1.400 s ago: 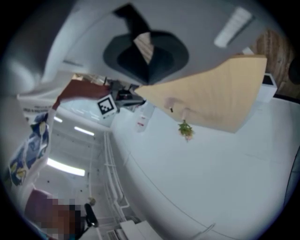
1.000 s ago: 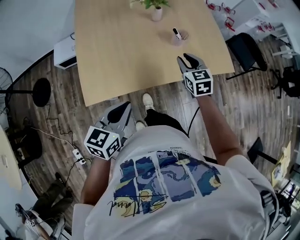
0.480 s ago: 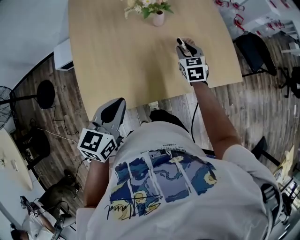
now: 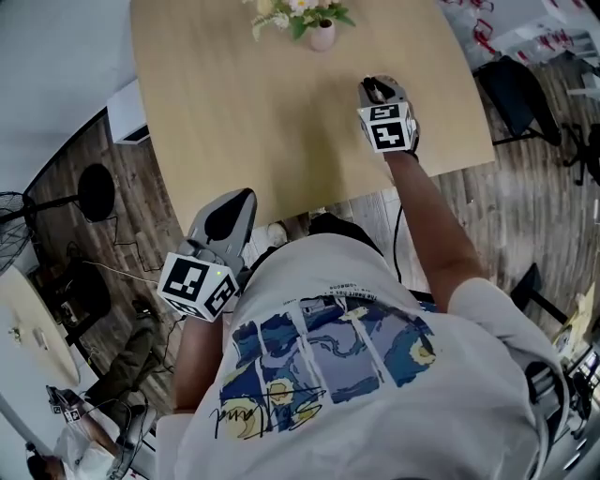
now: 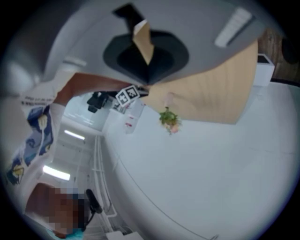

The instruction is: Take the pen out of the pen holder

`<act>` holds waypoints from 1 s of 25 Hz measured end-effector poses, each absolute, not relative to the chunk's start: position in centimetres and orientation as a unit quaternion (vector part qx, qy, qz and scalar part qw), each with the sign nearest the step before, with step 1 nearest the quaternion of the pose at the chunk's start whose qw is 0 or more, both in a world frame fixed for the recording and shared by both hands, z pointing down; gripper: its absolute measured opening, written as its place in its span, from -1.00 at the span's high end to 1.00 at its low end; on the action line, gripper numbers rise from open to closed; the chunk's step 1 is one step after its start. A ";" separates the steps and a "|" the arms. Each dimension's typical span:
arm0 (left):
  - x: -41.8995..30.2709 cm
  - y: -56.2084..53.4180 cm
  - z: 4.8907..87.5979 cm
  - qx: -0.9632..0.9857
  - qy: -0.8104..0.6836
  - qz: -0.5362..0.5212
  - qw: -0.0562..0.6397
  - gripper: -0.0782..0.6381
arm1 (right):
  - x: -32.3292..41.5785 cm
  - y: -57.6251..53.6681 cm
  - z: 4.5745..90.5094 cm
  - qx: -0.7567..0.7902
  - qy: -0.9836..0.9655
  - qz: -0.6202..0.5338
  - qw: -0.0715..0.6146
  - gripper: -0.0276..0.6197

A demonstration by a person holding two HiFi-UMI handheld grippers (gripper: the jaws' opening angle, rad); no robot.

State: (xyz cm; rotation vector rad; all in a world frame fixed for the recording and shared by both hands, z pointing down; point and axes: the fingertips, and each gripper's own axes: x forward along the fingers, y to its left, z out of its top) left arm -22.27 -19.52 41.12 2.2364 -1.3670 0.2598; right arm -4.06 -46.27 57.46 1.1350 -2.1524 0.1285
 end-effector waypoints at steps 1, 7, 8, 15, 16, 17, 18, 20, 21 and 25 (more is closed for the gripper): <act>-22.7 -19.5 41.0 0.823 -0.500 0.098 0.251 0.76 | -3.9 -46.4 57.3 0.443 -0.827 0.050 0.343 0.65; -24.5 -19.4 41.0 0.824 -0.498 0.101 0.251 0.76 | -3.3 -46.3 56.7 0.460 -0.819 0.045 0.341 0.71; -24.7 -19.3 41.1 0.823 -0.498 0.100 0.252 0.76 | -3.1 -46.2 56.7 0.463 -0.818 0.045 0.339 0.72; -21.9 -17.7 40.7 0.834 -0.486 0.101 0.239 0.76 | -0.1 -44.4 54.7 0.471 -0.826 0.039 0.307 0.72; -21.6 -17.6 40.5 0.837 -0.484 0.100 0.236 0.76 | 0.2 -44.2 54.4 0.473 -0.827 0.038 0.301 0.72; -21.7 -17.7 40.5 0.839 -0.481 0.100 0.235 0.76 | 0.1 -44.2 54.1 0.475 -0.828 0.038 0.297 0.72; -22.2 -18.1 40.6 0.840 -0.478 0.099 0.236 0.76 | -0.3 -44.4 54.0 0.476 -0.827 0.039 0.295 0.72; -23.3 -19.0 40.8 0.843 -0.470 0.097 0.242 0.76 | -1.3 -45.0 53.7 0.478 -0.826 0.044 0.294 0.72; -23.7 -19.3 40.9 0.844 -0.467 0.096 0.244 0.76 | -1.5 -45.2 53.4 0.480 -0.826 0.047 0.291 0.72; -24.1 -19.4 40.8 0.849 -0.461 0.094 0.242 0.76 | -1.4 -45.3 51.8 0.489 -0.827 0.048 0.273 0.72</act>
